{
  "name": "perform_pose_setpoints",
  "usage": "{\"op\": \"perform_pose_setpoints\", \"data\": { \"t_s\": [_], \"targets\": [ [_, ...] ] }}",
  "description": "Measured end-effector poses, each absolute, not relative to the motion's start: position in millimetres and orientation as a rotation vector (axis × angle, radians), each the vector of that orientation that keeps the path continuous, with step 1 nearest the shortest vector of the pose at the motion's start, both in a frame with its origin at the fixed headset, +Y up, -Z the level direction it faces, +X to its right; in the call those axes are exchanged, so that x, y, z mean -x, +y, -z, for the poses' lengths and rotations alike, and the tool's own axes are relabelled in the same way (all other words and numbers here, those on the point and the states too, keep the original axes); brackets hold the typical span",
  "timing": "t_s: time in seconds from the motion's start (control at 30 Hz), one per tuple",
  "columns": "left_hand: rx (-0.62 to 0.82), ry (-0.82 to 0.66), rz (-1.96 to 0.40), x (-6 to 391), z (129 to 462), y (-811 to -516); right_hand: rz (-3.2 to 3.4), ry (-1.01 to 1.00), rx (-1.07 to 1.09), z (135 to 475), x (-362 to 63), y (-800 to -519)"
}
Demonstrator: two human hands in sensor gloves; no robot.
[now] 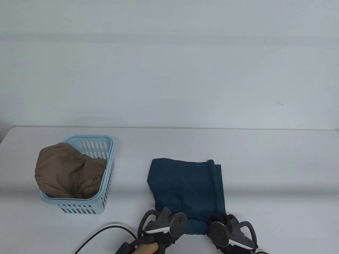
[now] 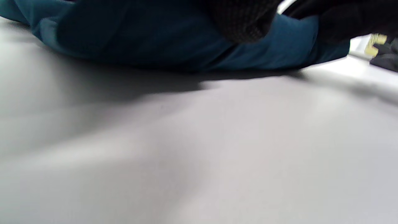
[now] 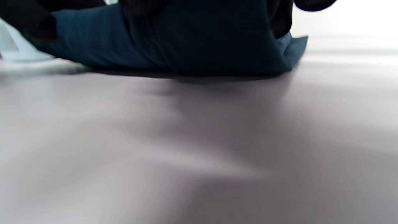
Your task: Roll shorts into tight roll
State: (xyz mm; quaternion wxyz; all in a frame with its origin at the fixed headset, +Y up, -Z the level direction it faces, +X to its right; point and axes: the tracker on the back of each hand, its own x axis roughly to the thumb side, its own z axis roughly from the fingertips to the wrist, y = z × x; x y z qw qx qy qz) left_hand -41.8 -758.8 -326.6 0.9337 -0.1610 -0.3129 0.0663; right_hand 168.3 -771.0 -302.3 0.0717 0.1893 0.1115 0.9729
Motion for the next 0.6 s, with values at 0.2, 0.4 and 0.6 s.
{"op": "perform_pose_setpoints", "data": {
  "t_s": [0.2, 0.4, 0.6],
  "targets": [
    [0.355, -0.62, -0.24, 50, 329, -757, -2.719, 0.471, -0.431, 309, -177, -771],
    [0.326, -0.614, -0.222, 46, 322, -757, -2.828, 0.405, -0.406, 313, -175, -771],
    [0.237, -0.723, -0.137, 41, 310, -735, -2.883, 0.339, -0.365, 318, -174, -772]
  ]
}}
